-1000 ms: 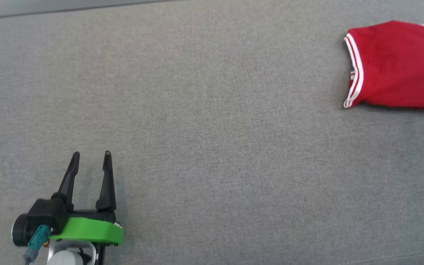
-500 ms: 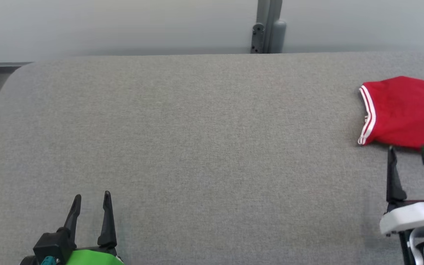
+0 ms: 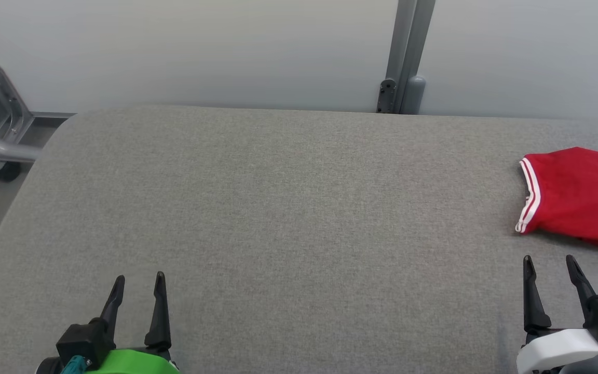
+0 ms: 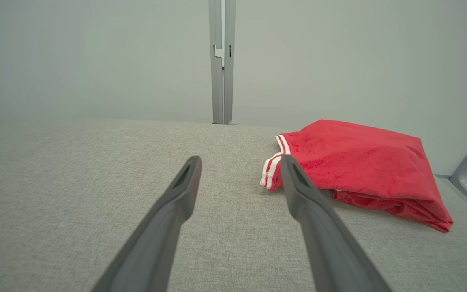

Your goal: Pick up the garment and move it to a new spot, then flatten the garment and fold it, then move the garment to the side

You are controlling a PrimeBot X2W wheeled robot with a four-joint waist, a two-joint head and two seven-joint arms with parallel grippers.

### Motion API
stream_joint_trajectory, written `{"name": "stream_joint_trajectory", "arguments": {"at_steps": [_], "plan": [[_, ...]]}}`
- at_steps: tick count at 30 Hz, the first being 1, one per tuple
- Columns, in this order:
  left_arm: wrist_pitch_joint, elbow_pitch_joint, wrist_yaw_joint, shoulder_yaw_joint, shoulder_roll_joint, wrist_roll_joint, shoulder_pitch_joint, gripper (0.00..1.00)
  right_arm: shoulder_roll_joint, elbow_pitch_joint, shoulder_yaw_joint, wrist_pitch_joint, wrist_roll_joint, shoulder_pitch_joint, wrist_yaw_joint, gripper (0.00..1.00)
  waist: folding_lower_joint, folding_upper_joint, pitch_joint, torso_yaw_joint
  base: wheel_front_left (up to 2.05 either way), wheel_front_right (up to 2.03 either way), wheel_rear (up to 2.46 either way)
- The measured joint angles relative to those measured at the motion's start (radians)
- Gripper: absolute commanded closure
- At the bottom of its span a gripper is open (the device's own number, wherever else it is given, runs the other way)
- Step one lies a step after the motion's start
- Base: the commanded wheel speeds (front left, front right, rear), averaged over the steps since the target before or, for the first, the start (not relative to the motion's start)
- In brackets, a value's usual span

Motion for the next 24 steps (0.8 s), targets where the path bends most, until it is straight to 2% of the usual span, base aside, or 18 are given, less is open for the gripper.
{"name": "stream_joint_trajectory", "arguments": {"at_steps": [9,18,19,24], "plan": [[0.0,0.01,-0.001,-0.018,0.0,-0.01,-0.01,0.0,0.001,0.005,0.008,0.0,0.025,0.01,0.0,0.0,0.0,0.0,0.005,-0.05,0.0,0.0,0.0],[0.0,0.021,-0.001,-0.031,0.007,-0.02,-0.01,0.0,0.002,0.005,0.008,0.0,0.03,0.01,0.0,0.0,0.0,0.0,0.002,-0.058,0.0,0.0,0.0],[0.0,0.025,-0.001,-0.041,0.011,-0.026,-0.01,1.0,0.002,0.005,0.007,0.0,0.031,0.01,0.0,1.0,0.0,0.0,0.002,-0.058,0.0,0.0,0.0],[0.0,0.067,-0.001,-0.048,0.002,-0.026,0.017,1.0,0.017,0.051,0.009,0.002,0.031,0.017,0.0,1.0,0.0,0.0,0.002,-0.058,0.0,0.0,0.0]]}}
